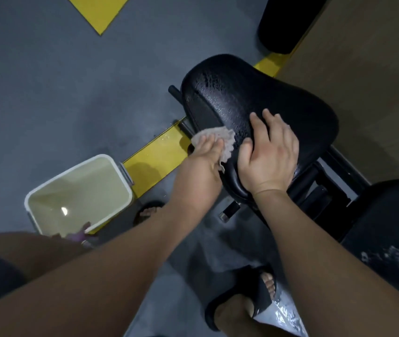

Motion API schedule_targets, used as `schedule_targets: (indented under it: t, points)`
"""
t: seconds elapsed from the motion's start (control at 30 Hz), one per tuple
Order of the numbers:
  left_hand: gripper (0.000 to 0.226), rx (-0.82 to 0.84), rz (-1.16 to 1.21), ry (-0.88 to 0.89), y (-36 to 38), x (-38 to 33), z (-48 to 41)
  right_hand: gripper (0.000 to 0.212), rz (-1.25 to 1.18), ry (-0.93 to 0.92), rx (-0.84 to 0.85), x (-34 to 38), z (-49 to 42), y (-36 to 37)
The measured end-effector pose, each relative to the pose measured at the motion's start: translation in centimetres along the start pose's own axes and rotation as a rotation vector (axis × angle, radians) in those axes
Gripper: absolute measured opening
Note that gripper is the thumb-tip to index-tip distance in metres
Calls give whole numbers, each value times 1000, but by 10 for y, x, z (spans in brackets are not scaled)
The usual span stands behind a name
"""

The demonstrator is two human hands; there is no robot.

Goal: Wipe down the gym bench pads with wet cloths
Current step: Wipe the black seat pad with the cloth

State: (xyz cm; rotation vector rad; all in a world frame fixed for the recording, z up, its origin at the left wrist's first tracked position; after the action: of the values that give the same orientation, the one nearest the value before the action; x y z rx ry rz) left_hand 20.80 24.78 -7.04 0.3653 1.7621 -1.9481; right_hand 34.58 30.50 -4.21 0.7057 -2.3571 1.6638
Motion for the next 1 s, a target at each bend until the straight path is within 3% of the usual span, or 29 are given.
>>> schedule_targets:
  t: [0.23,0.47,0.67,0.87,1.0]
  points:
    - [62,-3,-140,-125,-21,30,-74,49,-3,-17,-42,0,0,-1]
    - [55,-10,300,-132,11,15,19,49,-6,-10,-12,0,1,0]
    - [60,-25,279,21,3,0,-24,50,-4,-4,2,-1,0,2]
    - [61,-65,312,-18,10,-1,1,53,19,28,66,-1,-1,2]
    - [48,-54,535,-180,15,4,34,54,-28,96,199,0,-4,3]
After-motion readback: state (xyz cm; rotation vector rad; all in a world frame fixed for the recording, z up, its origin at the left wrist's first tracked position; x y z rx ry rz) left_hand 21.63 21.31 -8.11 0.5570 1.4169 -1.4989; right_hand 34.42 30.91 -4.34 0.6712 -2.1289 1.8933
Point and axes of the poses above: each hand's wrist, its own z-axis away from the middle knuckle, its own y-axis out of the palm, x = y × z, the point moved 10 cm from there along -z, towards the middle knuckle, and after that the axes turned 12 degrees about -z, right-handed, at the moved point
